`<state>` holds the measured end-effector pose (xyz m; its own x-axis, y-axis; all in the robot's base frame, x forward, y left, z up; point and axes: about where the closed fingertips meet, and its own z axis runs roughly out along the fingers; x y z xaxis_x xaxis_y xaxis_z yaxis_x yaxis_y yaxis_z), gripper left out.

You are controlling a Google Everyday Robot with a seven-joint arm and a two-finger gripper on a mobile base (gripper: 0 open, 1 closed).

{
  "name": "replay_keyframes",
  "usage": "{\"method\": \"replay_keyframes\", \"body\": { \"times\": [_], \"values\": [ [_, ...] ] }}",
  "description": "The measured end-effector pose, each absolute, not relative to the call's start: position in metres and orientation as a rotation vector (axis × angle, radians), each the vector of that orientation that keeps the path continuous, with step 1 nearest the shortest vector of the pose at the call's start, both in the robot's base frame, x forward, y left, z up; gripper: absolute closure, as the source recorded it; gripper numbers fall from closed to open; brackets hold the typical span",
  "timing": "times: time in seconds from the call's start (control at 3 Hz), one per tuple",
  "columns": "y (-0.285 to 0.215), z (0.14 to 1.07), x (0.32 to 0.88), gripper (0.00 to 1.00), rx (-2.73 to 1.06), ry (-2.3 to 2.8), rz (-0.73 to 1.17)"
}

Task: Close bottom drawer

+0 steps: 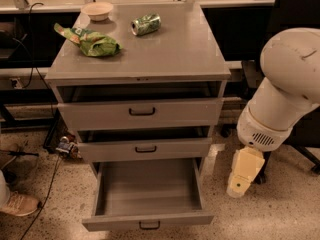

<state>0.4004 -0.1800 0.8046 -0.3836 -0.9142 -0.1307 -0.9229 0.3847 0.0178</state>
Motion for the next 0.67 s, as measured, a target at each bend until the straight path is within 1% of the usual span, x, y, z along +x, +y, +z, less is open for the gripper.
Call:
{"method": "replay_keyframes", "body": {
  "times": [0.33, 0.67],
  "values": [
    [-0.178, 0.745, 0.39, 0.0, -1.666, 2.622, 0.205],
    [-0.174, 0.667, 0.378, 0.0, -1.639, 2.708, 0.329]
  ]
}}
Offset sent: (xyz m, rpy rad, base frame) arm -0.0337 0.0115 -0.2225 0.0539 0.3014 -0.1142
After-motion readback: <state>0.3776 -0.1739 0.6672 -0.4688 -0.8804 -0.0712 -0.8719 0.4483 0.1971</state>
